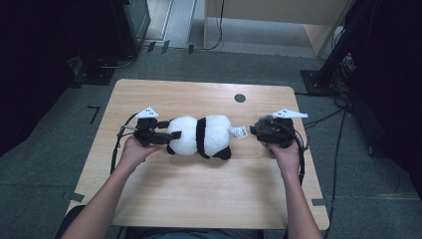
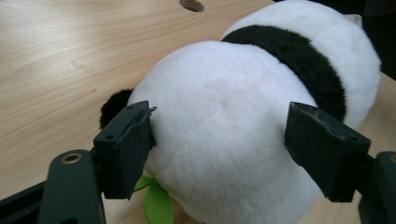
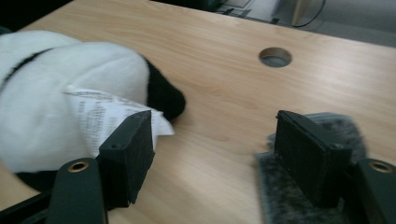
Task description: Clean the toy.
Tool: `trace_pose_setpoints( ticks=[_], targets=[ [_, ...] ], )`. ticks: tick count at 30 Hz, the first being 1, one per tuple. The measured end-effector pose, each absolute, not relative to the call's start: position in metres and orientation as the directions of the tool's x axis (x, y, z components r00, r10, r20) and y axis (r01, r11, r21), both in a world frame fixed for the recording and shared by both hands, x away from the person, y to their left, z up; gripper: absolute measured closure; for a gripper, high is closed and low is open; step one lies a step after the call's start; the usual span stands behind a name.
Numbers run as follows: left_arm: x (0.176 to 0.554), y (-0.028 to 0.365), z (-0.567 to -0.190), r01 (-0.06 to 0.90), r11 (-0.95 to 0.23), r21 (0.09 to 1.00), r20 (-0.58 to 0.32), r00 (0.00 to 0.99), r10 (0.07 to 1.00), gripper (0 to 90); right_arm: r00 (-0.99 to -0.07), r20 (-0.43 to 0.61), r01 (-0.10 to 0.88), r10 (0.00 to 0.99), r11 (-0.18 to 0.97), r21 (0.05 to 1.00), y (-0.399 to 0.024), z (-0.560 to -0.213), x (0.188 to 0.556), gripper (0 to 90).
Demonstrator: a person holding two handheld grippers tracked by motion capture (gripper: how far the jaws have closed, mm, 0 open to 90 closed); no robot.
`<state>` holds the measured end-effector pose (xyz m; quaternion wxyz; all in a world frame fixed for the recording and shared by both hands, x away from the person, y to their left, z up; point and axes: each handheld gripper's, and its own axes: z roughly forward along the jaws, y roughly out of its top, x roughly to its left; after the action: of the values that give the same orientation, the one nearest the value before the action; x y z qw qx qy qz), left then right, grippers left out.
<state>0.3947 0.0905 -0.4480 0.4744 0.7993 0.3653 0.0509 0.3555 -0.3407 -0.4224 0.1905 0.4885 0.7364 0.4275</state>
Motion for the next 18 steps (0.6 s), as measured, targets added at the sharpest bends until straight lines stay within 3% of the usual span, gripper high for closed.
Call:
trace_pose_setpoints(
  ticks=[3,7,10,16,18],
  targets=[
    [0.395,0.087,-0.454,0.512,-0.297,0.806,-0.225,0.728,0.647,14.3,-0.439,0.133,0.549,0.889,0.148,0.822,-0.351,-0.424,0.364,30.1],
    [0.399,0.091,-0.463,0.539,-0.263,0.801,-0.276,0.72,0.636,8.0,-0.399,0.088,0.539,0.913,0.156,0.828,-0.363,-0.436,0.37,30.4],
    [0.402,0.094,-0.468,0.565,-0.245,0.788,-0.317,0.713,0.626,7.2,-0.375,0.098,0.565,0.922,0.143,0.813,-0.373,-0.448,0.375,30.4],
    [0.401,0.094,-0.468,0.558,-0.27,0.785,-0.297,0.721,0.626,8.2,-0.332,0.068,0.578,0.941,0.146,0.803,-0.386,-0.463,0.374,30.3],
    [0.401,0.096,-0.469,0.558,-0.257,0.789,-0.32,0.73,0.604,14.3,-0.32,0.082,0.595,0.944,0.133,0.793,-0.391,-0.467,0.375,30.3]
  ],
)
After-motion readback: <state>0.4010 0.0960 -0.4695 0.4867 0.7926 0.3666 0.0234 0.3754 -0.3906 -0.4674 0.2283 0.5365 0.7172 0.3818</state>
